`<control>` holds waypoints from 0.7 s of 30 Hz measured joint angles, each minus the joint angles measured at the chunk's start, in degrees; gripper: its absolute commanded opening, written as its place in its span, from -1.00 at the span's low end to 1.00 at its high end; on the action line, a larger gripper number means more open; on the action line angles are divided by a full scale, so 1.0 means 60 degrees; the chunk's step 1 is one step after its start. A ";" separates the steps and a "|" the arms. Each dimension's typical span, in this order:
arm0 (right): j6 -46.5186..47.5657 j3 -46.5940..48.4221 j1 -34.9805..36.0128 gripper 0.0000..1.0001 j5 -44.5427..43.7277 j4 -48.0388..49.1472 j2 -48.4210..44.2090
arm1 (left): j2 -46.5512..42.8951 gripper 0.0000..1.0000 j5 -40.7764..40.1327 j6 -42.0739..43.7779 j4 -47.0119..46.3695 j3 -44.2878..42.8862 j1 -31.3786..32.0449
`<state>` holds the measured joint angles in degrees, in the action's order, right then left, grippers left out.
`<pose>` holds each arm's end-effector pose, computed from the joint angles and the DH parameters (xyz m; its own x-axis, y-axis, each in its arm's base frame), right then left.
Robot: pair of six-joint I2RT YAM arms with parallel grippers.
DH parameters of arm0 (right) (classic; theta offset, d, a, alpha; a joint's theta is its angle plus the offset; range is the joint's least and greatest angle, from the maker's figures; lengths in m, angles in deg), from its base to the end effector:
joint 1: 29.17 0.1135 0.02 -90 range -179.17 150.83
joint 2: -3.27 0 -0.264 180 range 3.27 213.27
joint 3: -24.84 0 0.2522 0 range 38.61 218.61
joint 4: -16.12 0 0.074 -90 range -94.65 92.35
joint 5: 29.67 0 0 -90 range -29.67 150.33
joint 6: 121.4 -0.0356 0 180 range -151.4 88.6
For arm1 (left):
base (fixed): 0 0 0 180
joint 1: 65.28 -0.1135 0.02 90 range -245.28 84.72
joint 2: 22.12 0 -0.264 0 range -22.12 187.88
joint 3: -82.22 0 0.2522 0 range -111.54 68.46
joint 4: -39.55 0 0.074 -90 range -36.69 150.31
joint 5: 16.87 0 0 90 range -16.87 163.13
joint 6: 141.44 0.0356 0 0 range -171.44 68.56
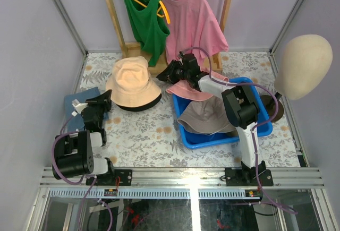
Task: Stack the hats
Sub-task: Stack the hat on the hat.
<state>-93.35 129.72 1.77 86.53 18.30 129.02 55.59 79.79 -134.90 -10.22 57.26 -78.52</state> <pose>0.4296 0.2758 0.2040 -0.8530 0.4119 -0.3206 -0.1430 0.4062 0.9025 0.2206 0.0477 0.1650 0.1082 -0.9883 -0.1078 -0.0633 0.1013 -0.9928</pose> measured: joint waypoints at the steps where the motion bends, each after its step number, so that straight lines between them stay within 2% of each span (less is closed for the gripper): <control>1: 0.0000 -0.0004 -0.0022 -0.34 -0.0004 0.0004 0.0000 | -0.0040 -0.85 0.0000 0.0033 0.0066 0.0033 0.0000; 9: 0.0000 -0.0412 -0.0076 -0.20 -0.0197 0.0036 -0.0288 | -0.0051 -0.85 0.0011 0.0149 0.0171 0.0160 0.0000; 21: -0.0339 -0.1982 0.0036 -0.01 -0.0860 0.0259 -0.2386 | -0.0142 -0.86 0.0153 0.0248 0.0324 0.0244 0.0000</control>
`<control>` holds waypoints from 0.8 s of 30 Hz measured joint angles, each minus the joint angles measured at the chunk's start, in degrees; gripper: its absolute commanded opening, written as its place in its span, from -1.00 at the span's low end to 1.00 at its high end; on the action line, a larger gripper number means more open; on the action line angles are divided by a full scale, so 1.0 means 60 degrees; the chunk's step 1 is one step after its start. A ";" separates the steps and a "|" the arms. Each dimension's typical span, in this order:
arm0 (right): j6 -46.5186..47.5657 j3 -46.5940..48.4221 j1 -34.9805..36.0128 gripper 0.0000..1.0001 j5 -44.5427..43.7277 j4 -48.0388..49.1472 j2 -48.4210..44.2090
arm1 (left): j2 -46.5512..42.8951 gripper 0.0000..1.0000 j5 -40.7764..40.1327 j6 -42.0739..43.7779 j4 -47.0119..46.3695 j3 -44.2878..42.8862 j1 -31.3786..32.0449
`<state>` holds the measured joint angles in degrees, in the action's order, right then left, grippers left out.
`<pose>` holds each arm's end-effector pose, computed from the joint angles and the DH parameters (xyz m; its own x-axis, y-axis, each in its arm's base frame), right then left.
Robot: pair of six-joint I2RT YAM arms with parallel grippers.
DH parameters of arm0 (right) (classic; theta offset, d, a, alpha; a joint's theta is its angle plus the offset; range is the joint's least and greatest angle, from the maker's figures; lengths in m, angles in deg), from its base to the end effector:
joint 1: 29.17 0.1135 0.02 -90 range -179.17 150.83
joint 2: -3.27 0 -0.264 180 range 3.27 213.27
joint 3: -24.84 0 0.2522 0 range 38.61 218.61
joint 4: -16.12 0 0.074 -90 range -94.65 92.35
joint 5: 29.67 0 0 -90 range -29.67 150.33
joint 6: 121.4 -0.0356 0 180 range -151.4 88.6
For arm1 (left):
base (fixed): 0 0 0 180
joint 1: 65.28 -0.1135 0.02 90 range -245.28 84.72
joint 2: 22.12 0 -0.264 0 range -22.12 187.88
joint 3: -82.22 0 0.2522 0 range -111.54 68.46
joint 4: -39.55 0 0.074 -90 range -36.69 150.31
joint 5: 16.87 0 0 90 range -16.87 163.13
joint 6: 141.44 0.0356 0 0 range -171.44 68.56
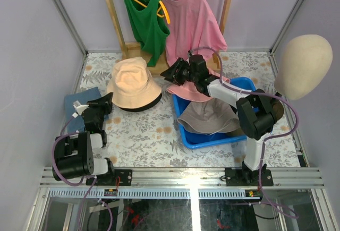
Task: Stack the hats
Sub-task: Stack the hat on the hat.
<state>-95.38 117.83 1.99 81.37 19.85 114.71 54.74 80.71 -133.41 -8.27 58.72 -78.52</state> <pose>0.3865 0.2487 0.2522 -0.7964 0.4986 -0.3423 -0.1468 0.3897 0.9092 0.2145 0.0456 0.1577 0.0851 -0.9883 -0.1264 -0.1069 0.1171 -0.9873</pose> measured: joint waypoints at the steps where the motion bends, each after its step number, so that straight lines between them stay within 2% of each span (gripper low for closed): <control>1: -0.0040 -0.0124 0.0047 0.00 -0.0080 0.0025 -0.0055 | -0.0026 -0.86 0.0011 0.0022 0.0051 0.0000 0.0000; 10: -0.0419 -0.1082 0.0488 0.10 -0.0331 0.0484 -0.0226 | -0.0109 -0.92 0.0182 0.0313 0.0419 -0.0106 0.0000; 24: -0.0765 -0.1173 0.0568 0.14 -0.0321 0.0685 -0.0226 | -0.0124 -0.96 0.0200 0.0397 0.0579 -0.0106 0.0000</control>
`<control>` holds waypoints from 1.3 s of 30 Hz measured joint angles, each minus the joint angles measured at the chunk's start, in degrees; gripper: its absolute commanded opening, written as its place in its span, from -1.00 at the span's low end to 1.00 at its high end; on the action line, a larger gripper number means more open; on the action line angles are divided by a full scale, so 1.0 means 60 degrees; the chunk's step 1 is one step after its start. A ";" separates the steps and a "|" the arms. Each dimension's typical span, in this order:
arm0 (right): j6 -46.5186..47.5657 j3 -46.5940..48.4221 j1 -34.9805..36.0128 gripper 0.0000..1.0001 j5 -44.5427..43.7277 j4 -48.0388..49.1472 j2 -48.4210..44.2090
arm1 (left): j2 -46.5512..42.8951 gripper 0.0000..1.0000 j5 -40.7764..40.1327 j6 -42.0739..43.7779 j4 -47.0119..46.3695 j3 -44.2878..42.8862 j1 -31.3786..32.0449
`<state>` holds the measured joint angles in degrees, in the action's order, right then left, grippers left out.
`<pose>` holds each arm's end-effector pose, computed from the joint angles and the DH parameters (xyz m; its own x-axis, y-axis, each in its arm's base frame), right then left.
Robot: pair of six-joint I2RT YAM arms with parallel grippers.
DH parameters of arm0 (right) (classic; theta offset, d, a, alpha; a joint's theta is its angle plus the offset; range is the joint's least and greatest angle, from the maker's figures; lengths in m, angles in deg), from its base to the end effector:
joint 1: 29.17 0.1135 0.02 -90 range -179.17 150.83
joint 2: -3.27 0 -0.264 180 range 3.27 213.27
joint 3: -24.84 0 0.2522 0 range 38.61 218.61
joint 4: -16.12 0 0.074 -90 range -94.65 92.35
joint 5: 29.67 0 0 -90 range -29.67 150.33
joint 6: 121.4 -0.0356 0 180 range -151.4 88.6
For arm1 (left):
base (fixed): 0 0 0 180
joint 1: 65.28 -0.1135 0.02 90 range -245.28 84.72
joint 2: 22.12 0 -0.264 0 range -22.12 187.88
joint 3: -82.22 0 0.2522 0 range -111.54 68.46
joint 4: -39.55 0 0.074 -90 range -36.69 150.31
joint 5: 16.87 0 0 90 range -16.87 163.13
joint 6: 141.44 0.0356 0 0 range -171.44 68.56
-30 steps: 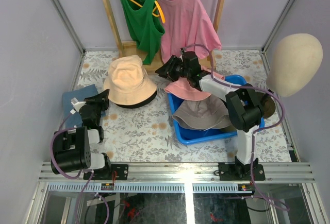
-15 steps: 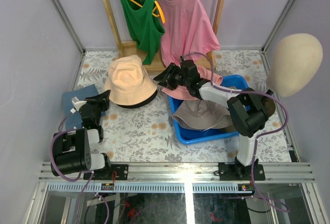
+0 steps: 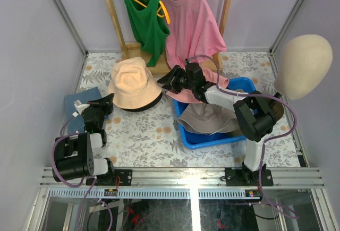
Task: Stack the hats
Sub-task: Stack the hat on the hat.
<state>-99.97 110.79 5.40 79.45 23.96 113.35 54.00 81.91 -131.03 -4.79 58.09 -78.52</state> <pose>0.3591 0.2616 0.2282 -0.8244 0.5000 -0.2652 -0.0755 0.3672 0.9271 0.2156 0.0451 0.1565 0.0544 -0.9858 -0.1591 -0.1417 0.1501 -0.9785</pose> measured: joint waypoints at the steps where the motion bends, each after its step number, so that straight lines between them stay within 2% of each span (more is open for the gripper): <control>1: 0.0000 0.0000 0.0000 0.14 0.0000 -0.0011 0.0000 | -0.0011 -0.96 0.0000 0.0000 0.0011 0.0000 0.0000; 21: 0.0040 0.0153 0.0171 0.14 0.0062 -0.0601 -0.0044 | -0.0219 -1.00 -0.0069 -0.0004 0.0153 0.0047 0.0000; 32: 0.0251 -0.0331 0.0284 0.14 0.0025 -0.1402 -0.0747 | -0.0335 -1.00 -0.0120 -0.0007 0.0197 0.0109 0.0000; 35: 0.0084 -0.0342 0.0295 0.19 0.0029 -0.1107 -0.0667 | -0.0386 -1.00 -0.0124 -0.0007 0.0197 0.0160 0.0000; 39: -0.0659 -0.0561 0.0313 0.27 0.0084 0.0528 -0.0237 | -0.0415 -1.00 -0.0120 -0.0007 0.0208 0.0200 0.0000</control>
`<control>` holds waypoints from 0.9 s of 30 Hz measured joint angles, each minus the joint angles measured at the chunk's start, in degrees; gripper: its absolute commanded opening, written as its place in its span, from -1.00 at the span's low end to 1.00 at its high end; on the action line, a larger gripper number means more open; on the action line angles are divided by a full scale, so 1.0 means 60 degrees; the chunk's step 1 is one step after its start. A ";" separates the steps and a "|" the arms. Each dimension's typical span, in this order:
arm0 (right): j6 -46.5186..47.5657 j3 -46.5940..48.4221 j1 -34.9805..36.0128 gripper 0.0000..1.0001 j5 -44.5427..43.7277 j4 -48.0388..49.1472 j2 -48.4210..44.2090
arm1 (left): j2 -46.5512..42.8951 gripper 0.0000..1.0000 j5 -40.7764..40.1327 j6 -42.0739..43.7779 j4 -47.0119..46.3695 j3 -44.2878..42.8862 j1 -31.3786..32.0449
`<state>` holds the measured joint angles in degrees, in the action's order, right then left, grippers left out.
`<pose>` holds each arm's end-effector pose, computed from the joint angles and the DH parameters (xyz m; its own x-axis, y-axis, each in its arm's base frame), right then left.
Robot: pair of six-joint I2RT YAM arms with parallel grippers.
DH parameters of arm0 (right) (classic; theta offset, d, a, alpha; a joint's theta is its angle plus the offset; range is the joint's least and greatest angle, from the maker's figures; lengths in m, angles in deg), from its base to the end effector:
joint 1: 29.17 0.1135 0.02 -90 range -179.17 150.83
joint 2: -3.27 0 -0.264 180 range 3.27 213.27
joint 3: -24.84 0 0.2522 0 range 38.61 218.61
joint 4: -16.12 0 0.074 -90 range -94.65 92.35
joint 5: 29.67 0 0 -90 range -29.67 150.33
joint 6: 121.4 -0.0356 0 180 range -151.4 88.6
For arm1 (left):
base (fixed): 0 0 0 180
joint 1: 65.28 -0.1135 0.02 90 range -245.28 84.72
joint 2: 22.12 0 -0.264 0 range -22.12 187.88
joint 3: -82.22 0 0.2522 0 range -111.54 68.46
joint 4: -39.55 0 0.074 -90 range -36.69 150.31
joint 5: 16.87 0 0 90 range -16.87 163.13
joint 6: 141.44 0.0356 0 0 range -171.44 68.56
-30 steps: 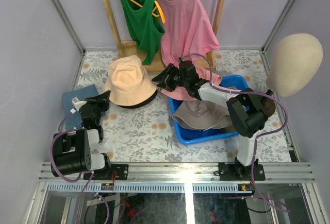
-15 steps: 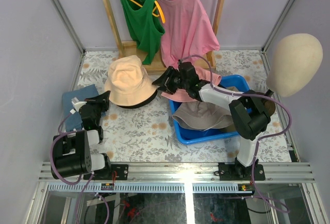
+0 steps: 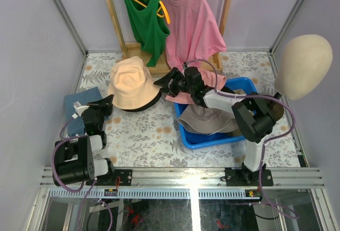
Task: Stack the hats
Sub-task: Stack the hat on the hat.
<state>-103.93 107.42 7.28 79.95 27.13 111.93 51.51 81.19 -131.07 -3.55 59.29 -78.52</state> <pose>0.3427 0.2680 0.2248 -0.8454 0.4926 -0.2066 -0.0468 0.3170 0.9473 0.2091 0.0441 0.1572 0.0668 -0.9848 -0.1602 -0.1431 0.1494 -0.9784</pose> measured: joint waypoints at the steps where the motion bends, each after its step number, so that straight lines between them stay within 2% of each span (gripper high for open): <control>1: -0.0208 -0.0058 0.0004 0.27 -0.0004 0.0495 0.0120 | 0.0000 -1.00 -0.0004 0.0000 0.0018 0.0000 0.0000; 4: -0.0634 -0.0109 0.0007 0.24 -0.0011 0.1606 0.0466 | 0.0004 -1.00 0.0000 0.0004 0.0084 0.0004 0.0004; 6: -0.0754 -0.0109 0.0011 0.13 -0.0015 0.2011 0.0605 | 0.0004 -1.00 0.0000 0.0004 0.0117 0.0004 0.0004; 12: -0.0761 -0.0109 0.0036 -0.66 -0.0091 0.1628 0.0667 | 0.0004 -1.00 0.0000 0.0004 0.0175 0.0018 0.0011; 16: -0.0594 -0.0047 0.0062 -0.97 -0.0193 0.1180 0.0594 | -0.0004 -1.00 -0.0011 0.0004 0.0186 0.0135 0.0044; 27: 0.0984 0.0896 0.0229 -1.00 -0.0641 -0.1322 0.0525 | -0.0280 -1.00 -0.0124 0.0233 0.0900 0.0208 0.0288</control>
<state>-98.03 112.80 8.66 76.10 19.20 115.08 49.82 80.44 -129.67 1.85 60.53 -76.79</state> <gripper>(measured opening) 0.022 0.020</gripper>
